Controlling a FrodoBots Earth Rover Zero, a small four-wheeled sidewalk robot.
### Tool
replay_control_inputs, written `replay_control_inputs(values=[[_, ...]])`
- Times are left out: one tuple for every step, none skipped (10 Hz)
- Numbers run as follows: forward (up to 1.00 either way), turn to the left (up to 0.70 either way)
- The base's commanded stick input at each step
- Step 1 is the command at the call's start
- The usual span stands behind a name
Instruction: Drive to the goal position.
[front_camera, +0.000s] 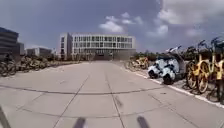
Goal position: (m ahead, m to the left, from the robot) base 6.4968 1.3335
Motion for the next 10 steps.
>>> replay_control_inputs(values=[[0.70,0.00],[0.70,0.00],[0.70,0.00],[0.70,0.00],[0.70,0.00],[0.70,0.00],[0.70,0.00],[0.70,0.00],[0.70,0.00],[0.70,0.00]])
